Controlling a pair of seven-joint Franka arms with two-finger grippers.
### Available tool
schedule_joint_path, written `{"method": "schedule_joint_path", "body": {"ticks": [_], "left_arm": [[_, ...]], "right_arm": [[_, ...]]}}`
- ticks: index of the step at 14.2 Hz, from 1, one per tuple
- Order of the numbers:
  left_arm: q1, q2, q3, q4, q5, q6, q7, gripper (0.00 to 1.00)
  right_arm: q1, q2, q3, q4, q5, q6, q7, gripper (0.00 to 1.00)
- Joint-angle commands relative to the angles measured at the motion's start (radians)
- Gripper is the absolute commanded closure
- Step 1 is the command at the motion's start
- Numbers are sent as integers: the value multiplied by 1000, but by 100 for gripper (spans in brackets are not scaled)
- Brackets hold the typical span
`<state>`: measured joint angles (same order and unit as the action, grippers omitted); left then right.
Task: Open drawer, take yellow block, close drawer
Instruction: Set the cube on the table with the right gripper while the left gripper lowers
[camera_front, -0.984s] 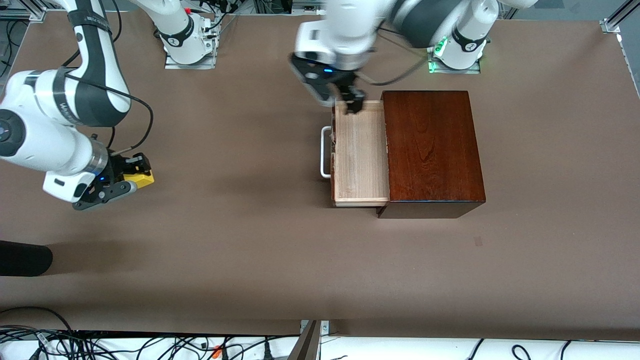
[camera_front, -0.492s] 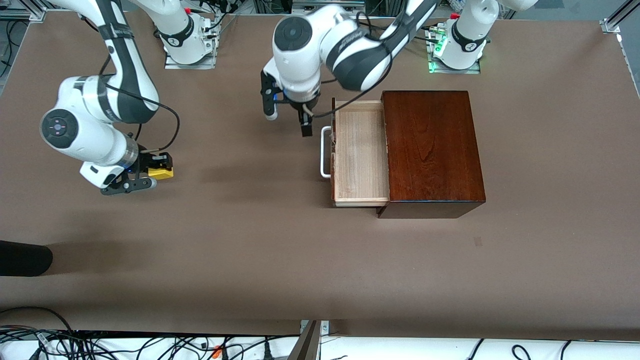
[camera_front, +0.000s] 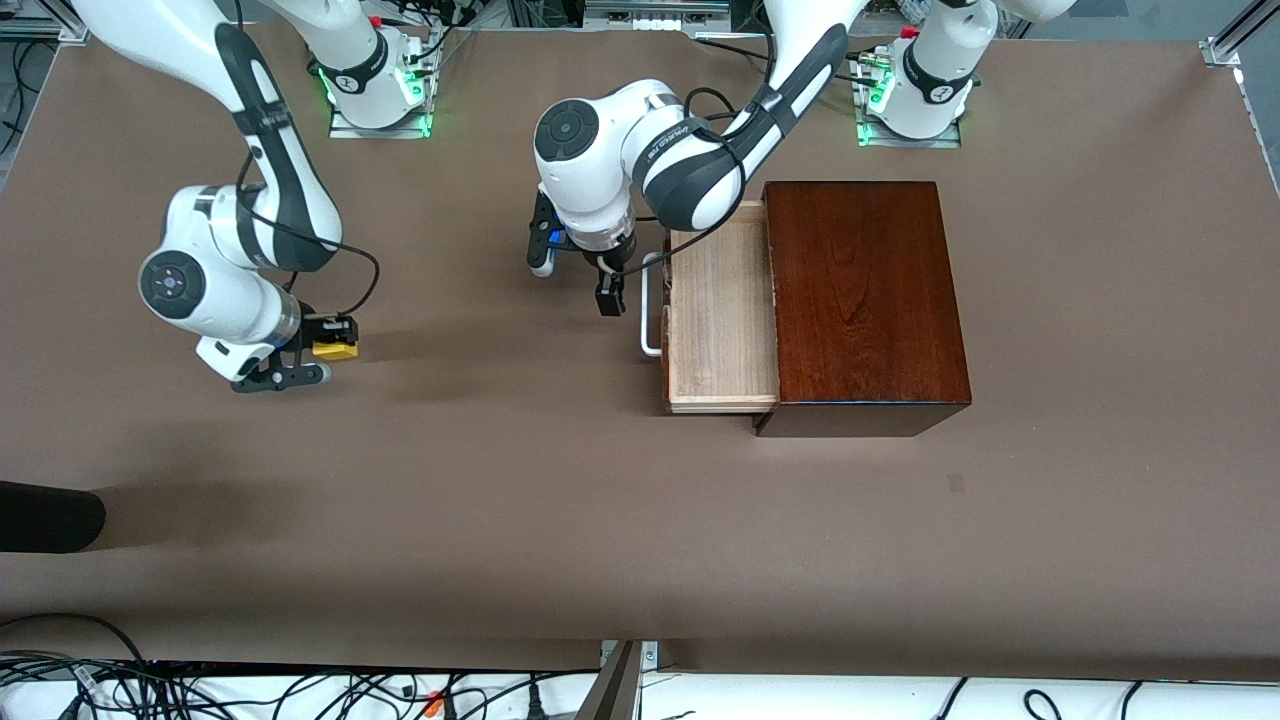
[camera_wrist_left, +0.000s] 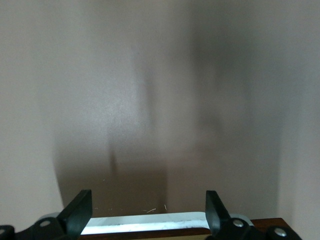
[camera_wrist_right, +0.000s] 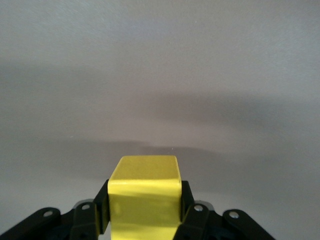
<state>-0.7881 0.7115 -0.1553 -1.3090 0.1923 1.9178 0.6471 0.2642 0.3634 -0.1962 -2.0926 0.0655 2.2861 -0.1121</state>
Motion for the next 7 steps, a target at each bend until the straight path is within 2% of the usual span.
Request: {"method": "schedule_joint_path", "body": {"ticks": [1, 3, 4, 5, 6, 7], "left_arm": [[-19, 14, 25, 33, 26, -19, 17, 0], [-16, 13, 26, 31, 58, -26, 16, 0], [-16, 11, 26, 31, 67, -37, 9, 0], [-13, 10, 28, 31, 67, -40, -7, 0], [-11, 10, 30, 31, 68, -49, -17, 0], [-11, 11, 34, 30, 72, -58, -18, 0]], "right_arm": [[-16, 37, 17, -3, 16, 44, 9, 87], [-16, 60, 17, -1, 16, 55, 11, 84], [-16, 63, 17, 0, 16, 55, 11, 79], [-17, 68, 17, 3, 16, 55, 11, 66], [-17, 68, 17, 6, 16, 52, 11, 39], [-17, 68, 17, 11, 16, 44, 11, 1]]}}
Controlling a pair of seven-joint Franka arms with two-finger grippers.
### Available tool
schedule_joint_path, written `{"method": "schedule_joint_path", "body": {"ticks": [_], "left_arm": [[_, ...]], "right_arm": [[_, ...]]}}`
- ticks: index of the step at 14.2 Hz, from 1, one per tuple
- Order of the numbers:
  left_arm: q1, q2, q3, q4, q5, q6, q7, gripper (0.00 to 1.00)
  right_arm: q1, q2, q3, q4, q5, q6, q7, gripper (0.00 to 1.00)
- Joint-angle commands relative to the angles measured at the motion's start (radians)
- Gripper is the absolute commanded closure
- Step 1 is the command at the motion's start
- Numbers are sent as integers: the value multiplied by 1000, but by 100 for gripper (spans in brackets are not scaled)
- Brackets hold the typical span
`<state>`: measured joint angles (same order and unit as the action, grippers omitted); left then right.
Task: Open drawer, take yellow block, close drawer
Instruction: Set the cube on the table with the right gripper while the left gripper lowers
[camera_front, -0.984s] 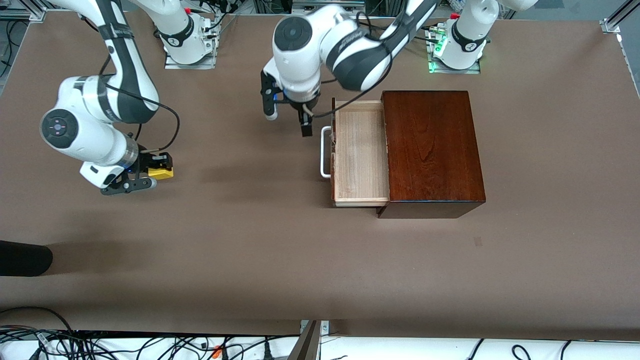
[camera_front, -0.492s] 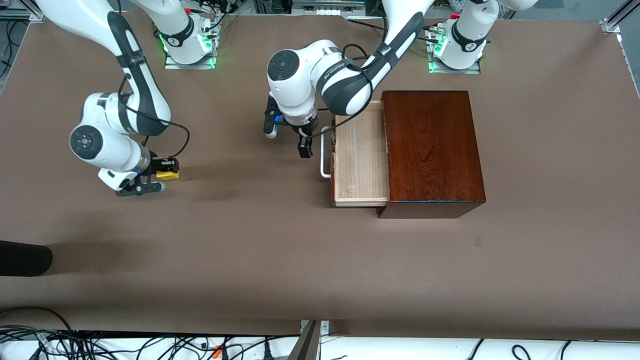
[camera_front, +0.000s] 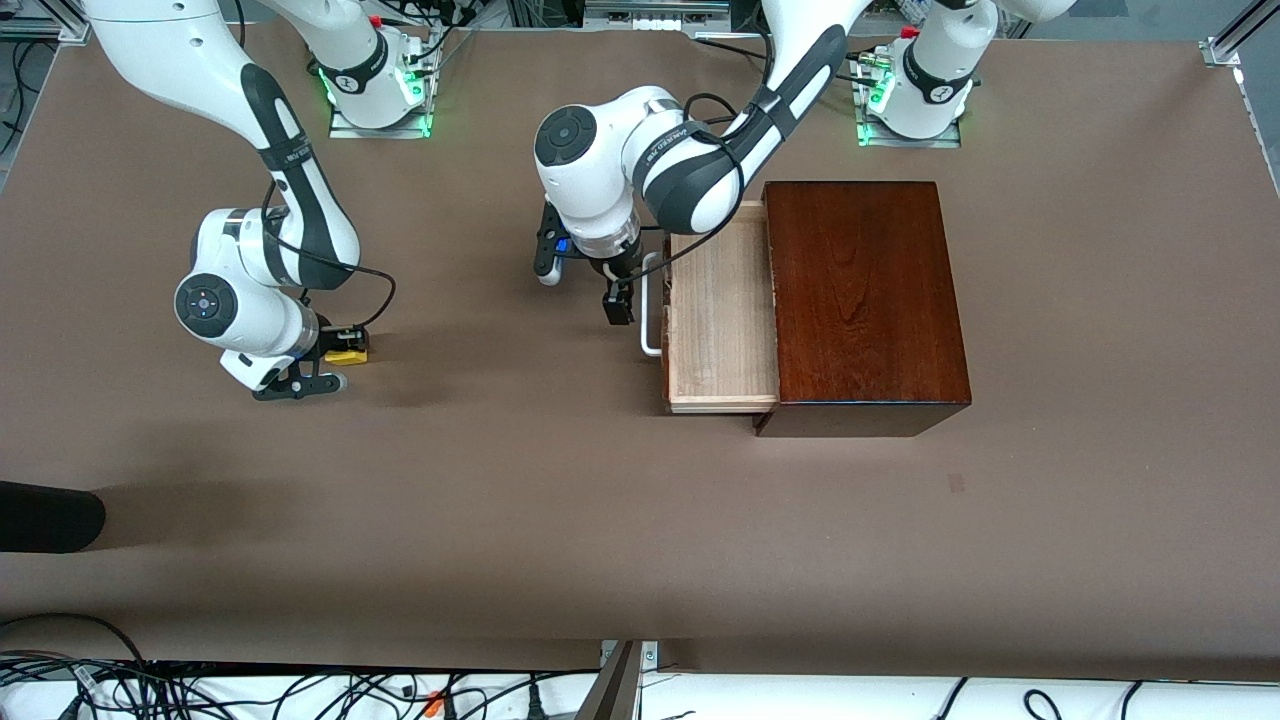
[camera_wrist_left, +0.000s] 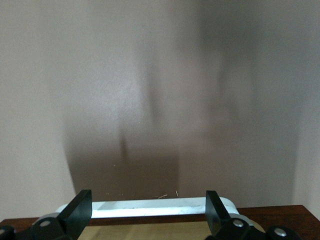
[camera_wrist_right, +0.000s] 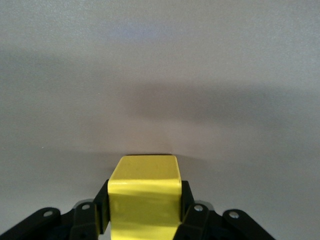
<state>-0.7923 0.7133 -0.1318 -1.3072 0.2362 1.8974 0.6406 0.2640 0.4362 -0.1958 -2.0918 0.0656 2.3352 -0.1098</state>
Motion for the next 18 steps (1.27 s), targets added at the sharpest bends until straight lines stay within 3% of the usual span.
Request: {"method": "schedule_joint_path", "body": {"ticks": [1, 4, 8, 14, 18], "left_arm": [[-7, 8, 17, 28, 44, -41, -12, 0], [-4, 6, 18, 28, 81, -93, -6, 0], [8, 0, 18, 28, 91, -133, -6, 0], [57, -3, 20, 26, 112, -181, 1, 0], [102, -14, 18, 8, 143, -201, 4, 0]], "right_arm": [[-17, -10, 16, 12, 16, -8, 9, 0], [-17, -60, 15, 18, 16, -52, -16, 0], [-17, -209, 7, 62, 13, -173, -11, 0], [-45, -368, 9, 294, 0, -534, -2, 0], [-63, -401, 13, 467, 0, -779, 24, 0]]}}
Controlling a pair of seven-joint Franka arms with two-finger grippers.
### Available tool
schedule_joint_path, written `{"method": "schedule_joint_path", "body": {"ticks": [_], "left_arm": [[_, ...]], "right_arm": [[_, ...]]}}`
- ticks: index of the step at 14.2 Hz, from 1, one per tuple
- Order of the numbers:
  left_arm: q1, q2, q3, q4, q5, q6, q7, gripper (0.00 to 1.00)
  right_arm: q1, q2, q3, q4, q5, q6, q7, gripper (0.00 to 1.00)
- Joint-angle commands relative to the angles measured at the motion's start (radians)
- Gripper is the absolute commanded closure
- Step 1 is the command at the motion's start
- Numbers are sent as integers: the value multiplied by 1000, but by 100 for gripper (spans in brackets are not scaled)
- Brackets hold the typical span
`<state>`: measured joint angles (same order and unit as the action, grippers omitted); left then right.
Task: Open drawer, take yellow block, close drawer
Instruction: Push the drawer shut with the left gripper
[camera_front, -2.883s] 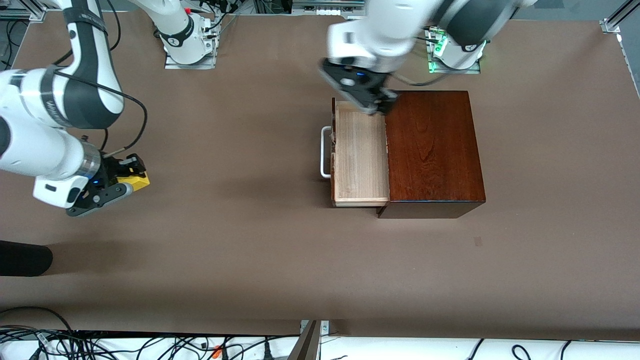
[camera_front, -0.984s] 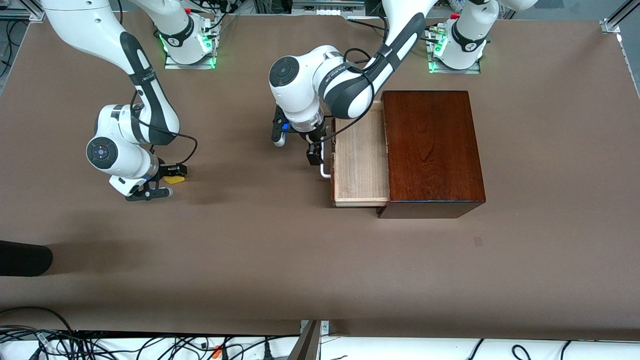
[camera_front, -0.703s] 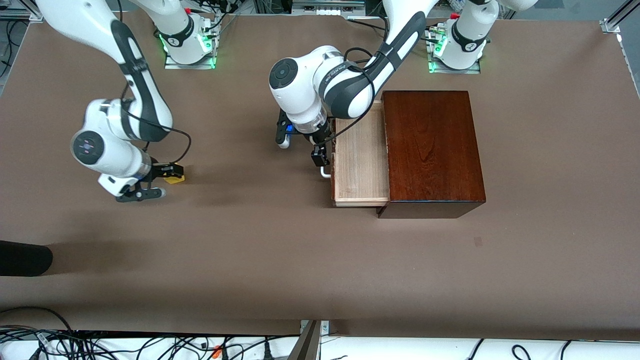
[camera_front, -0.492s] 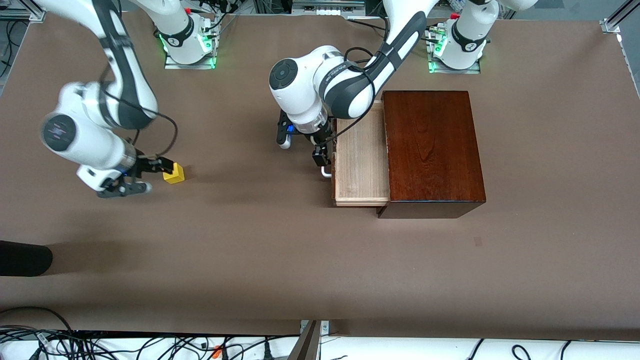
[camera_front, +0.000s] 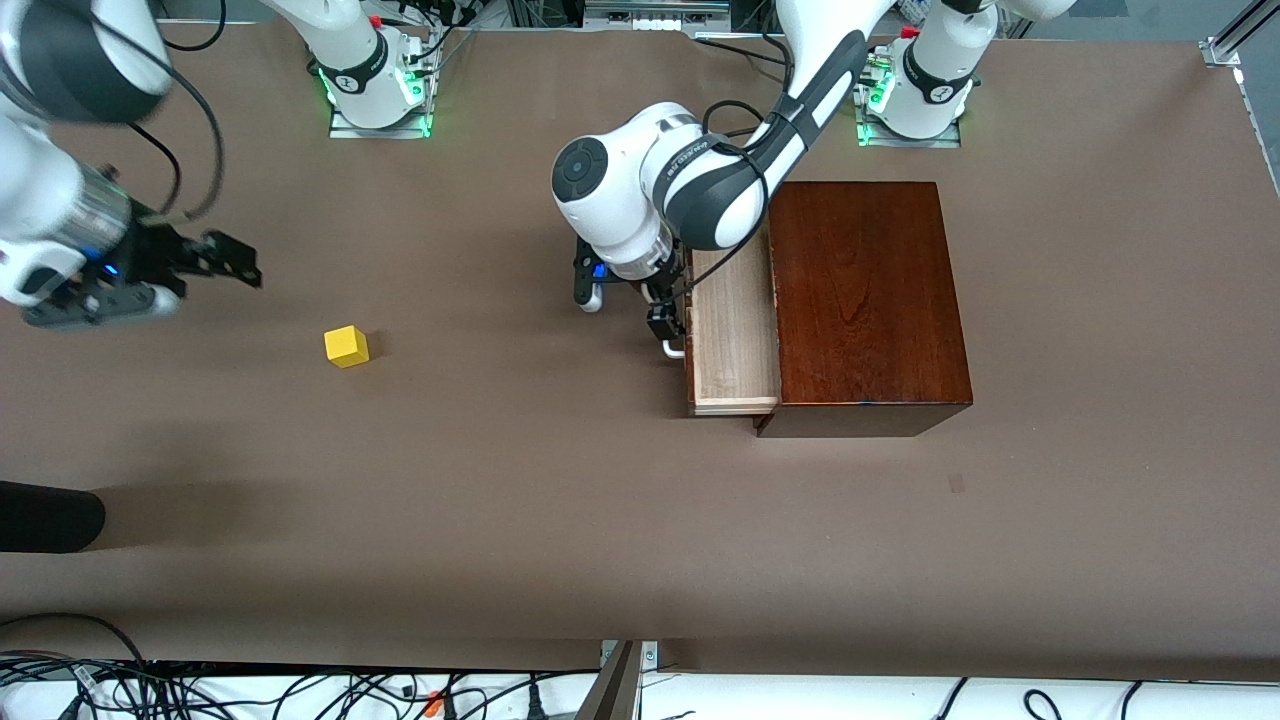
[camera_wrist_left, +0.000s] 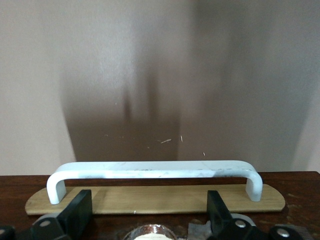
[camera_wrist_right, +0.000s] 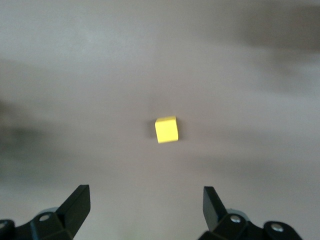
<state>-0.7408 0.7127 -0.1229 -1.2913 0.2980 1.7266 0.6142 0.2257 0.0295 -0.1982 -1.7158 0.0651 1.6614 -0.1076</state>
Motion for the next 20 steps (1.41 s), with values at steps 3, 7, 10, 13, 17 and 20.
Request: {"method": "schedule_joint_path", "body": {"ticks": [3, 7, 10, 13, 17, 20], "left_arm": [[78, -32, 11, -11, 82, -53, 51, 0], [109, -41, 11, -16, 84, -70, 59, 0], [124, -41, 11, -29, 93, -70, 59, 0], [126, -48, 11, -45, 98, -78, 59, 0], [126, -68, 5, -83, 102, -76, 76, 0], [94, -78, -6, -95, 105, -81, 94, 0]], "right_arm": [[-29, -9, 22, 137, -1, -167, 25, 0], [-28, -13, 20, 137, -2, -166, 22, 0], [-23, -11, 22, 139, -42, -163, 23, 0], [-22, -6, 20, 146, -44, -163, 9, 0], [-20, 4, 22, 179, -79, -161, 17, 0], [-26, 16, 14, 180, -67, -157, 9, 0]]}}
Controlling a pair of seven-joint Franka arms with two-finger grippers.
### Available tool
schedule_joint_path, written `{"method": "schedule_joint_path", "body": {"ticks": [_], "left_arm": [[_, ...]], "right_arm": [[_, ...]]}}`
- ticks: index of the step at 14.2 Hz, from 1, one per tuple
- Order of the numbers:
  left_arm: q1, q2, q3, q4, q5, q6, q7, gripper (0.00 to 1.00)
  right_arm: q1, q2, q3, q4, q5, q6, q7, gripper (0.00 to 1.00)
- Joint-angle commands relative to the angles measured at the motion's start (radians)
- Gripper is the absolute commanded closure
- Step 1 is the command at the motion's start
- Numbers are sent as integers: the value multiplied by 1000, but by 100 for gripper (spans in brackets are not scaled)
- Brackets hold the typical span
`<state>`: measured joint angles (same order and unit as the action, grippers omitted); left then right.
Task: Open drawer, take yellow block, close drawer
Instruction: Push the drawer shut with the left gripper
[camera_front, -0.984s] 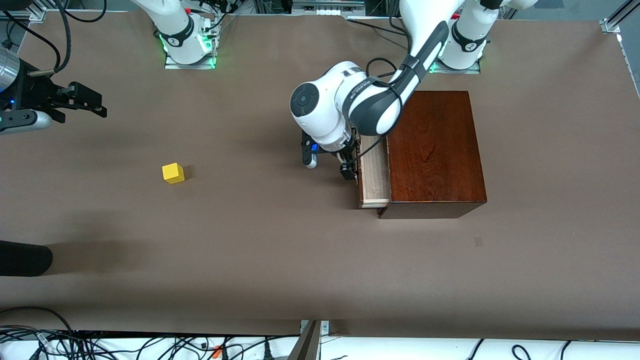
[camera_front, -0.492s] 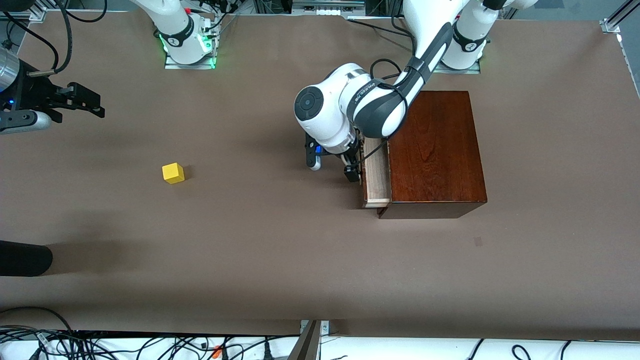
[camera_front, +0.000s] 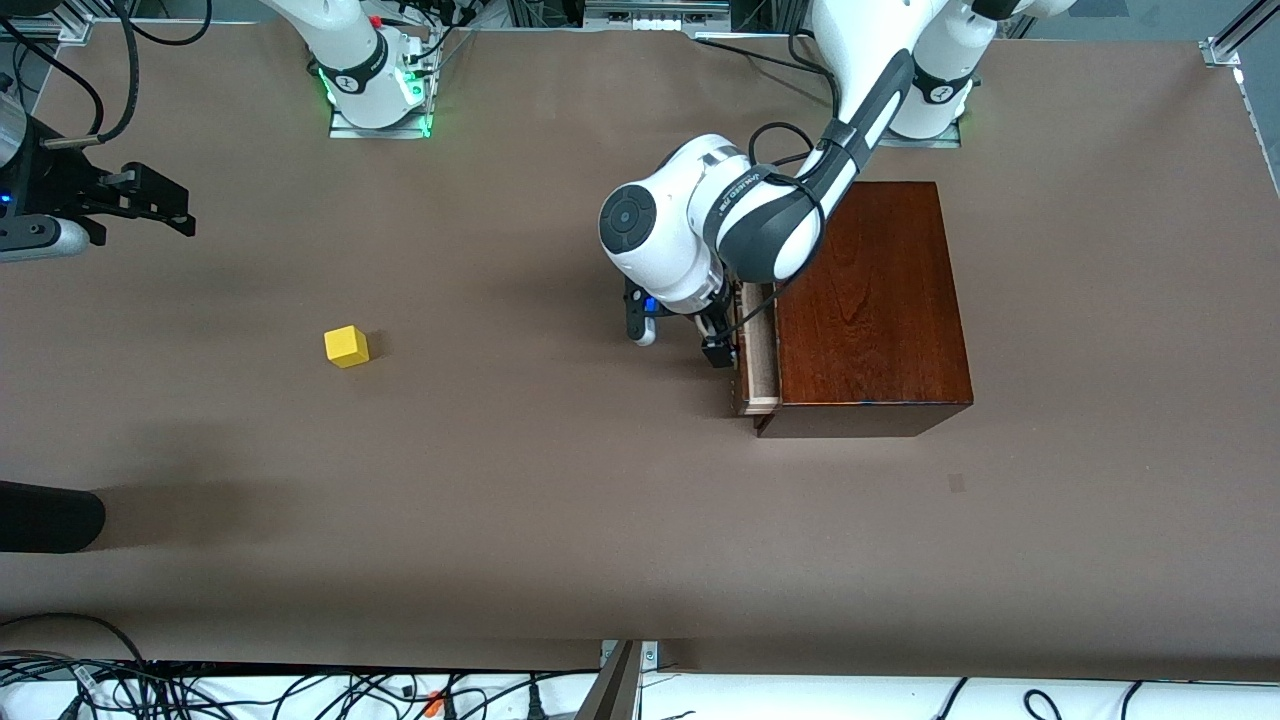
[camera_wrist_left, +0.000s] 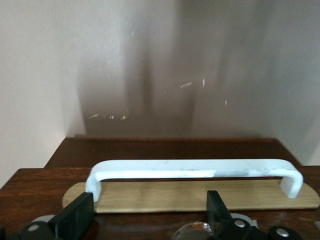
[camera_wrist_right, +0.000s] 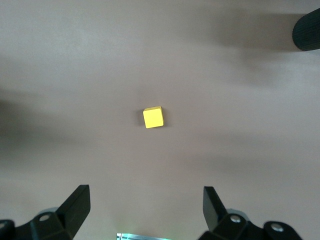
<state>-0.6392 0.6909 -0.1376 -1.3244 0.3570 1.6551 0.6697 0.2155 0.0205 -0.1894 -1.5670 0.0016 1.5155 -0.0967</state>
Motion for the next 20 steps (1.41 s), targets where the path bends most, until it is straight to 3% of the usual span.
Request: {"method": "schedule_joint_path", "body": {"ticks": [1, 20], "left_arm": [[-11, -65, 9, -67, 49, -9, 54, 0], [19, -57, 41, -102, 97, -75, 5, 0]], "right_arm": [[-16, 27, 5, 32, -3, -3, -3, 0], [-24, 33, 1, 36, -5, 11, -3, 0]]}}
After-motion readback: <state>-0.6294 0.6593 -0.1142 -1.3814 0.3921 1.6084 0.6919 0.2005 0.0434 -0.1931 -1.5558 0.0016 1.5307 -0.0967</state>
